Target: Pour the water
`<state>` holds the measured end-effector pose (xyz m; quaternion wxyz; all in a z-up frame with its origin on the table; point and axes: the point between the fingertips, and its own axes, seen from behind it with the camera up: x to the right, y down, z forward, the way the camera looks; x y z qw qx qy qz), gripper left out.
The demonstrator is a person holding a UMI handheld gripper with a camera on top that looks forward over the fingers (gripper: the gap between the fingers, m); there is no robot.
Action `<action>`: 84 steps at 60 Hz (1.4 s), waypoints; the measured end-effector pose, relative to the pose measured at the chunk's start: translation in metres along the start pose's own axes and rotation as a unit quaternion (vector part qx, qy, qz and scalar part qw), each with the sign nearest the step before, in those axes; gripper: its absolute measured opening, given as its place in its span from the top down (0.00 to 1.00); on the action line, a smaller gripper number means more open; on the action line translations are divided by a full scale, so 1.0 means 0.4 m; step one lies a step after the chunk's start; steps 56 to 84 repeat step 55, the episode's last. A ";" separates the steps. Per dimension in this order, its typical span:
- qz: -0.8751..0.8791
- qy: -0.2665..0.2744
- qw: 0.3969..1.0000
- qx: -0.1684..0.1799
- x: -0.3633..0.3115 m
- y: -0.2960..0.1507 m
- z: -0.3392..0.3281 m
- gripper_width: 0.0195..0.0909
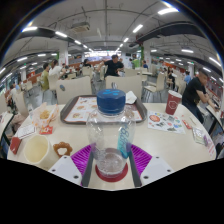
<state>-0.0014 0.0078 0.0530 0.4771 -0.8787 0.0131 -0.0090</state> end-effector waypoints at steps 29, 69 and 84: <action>-0.008 0.025 0.995 -0.093 -0.032 0.014 -0.447 0.08; -0.023 0.008 0.996 -0.084 -0.071 -0.002 -0.589 0.08; -0.023 0.008 0.996 -0.084 -0.071 -0.002 -0.589 0.08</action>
